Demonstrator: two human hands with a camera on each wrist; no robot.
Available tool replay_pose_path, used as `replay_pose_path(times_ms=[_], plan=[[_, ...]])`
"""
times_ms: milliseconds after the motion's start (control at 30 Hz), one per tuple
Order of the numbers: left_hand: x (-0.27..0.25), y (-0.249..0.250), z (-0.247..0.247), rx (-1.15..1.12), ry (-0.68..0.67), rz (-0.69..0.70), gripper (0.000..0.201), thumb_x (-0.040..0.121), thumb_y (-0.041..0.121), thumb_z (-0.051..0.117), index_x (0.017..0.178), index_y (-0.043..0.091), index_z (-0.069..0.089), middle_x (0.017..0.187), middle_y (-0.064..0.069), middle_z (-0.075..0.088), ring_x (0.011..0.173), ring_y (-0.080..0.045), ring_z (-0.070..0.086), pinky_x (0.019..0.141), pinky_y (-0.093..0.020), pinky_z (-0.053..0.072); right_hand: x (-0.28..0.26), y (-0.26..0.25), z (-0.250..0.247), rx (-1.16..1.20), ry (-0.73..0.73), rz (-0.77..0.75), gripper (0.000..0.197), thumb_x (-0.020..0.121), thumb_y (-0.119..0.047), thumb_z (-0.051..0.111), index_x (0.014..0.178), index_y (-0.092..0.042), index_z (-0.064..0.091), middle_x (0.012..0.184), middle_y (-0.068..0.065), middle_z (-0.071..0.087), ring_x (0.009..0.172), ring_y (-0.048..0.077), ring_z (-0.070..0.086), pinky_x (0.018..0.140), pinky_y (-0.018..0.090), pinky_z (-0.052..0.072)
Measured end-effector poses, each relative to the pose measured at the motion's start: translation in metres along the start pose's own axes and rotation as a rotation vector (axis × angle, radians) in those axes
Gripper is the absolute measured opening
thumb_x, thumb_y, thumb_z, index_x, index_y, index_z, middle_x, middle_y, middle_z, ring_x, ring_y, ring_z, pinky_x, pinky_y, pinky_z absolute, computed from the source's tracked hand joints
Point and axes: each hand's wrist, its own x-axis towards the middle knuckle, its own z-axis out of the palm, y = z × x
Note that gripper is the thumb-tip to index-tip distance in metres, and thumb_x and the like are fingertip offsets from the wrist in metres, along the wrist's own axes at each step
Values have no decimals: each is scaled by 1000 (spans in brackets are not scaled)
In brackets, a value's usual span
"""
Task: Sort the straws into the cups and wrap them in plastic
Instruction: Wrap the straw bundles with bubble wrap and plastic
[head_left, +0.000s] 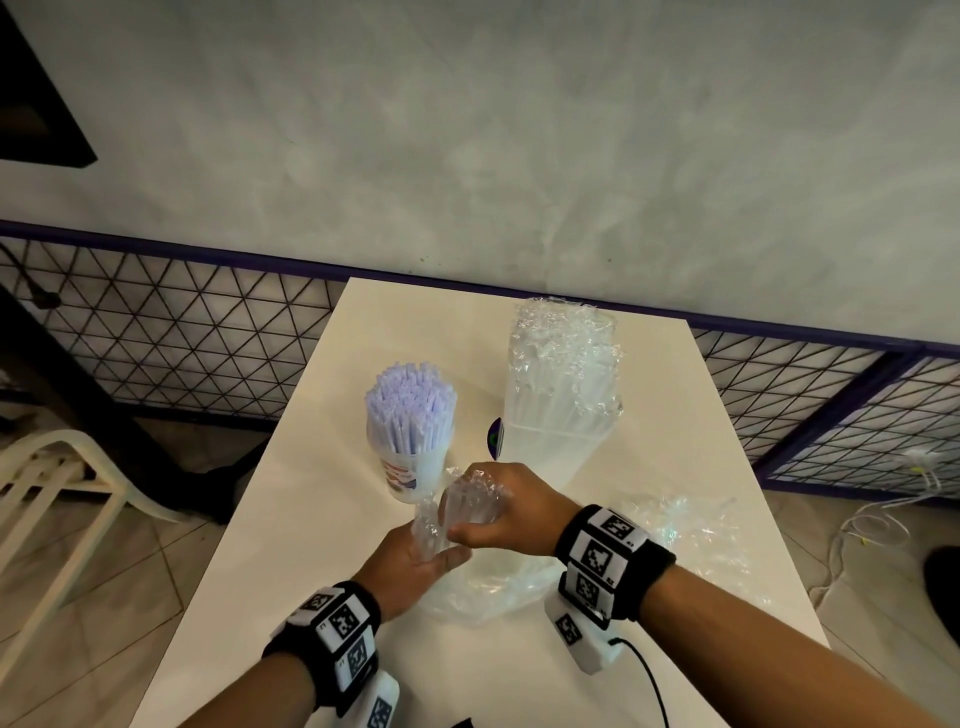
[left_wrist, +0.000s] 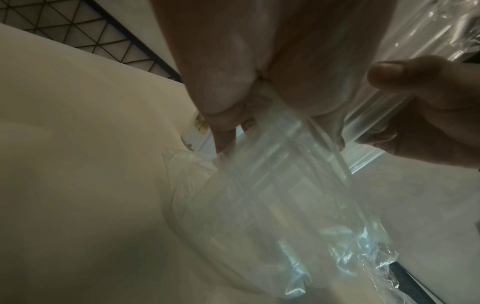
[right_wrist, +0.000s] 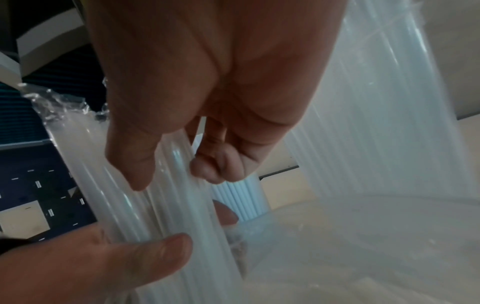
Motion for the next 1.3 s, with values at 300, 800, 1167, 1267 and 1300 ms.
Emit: replay_pose_path(times_ms=[300, 800, 1167, 1267, 1300], plan=[[-1, -1, -2, 28, 72, 32, 25, 86, 30, 76, 107, 41, 67, 104, 20, 73, 99, 1, 67, 91, -23, 50, 7, -2, -7, -153, -7, 19, 41, 75, -41, 83, 72, -8, 57, 68, -1, 57, 63, 16, 54, 62, 29, 46], [-1, 5, 4, 100, 130, 63, 27, 88, 20, 73, 95, 43, 61, 90, 22, 72, 90, 13, 63, 78, -11, 44, -5, 14, -1, 28, 86, 129, 15, 73, -22, 78, 68, -24, 64, 69, -5, 65, 62, 6, 60, 60, 24, 49], [-2, -2, 2, 16, 194, 11, 14, 81, 22, 80, 80, 33, 71, 87, 8, 74, 83, -6, 69, 81, -20, 50, -9, -12, -46, -1, 156, 57, 21, 78, -33, 80, 76, -16, 68, 67, -1, 67, 57, 9, 63, 59, 33, 54], [-1, -2, 4, -29, 204, -3, 12, 82, 28, 79, 74, 31, 71, 80, 6, 75, 79, -8, 70, 79, -21, 50, -12, -40, -99, -32, 238, 26, 22, 77, -34, 83, 77, -14, 73, 63, -3, 69, 53, 6, 63, 55, 22, 50], [-1, -2, 5, -38, 207, -4, 11, 83, 28, 78, 74, 28, 71, 79, 7, 74, 78, -7, 70, 78, -21, 48, -14, -49, -118, -24, 265, 19, 23, 76, -35, 83, 81, -14, 75, 68, -1, 72, 59, 11, 68, 60, 24, 54]])
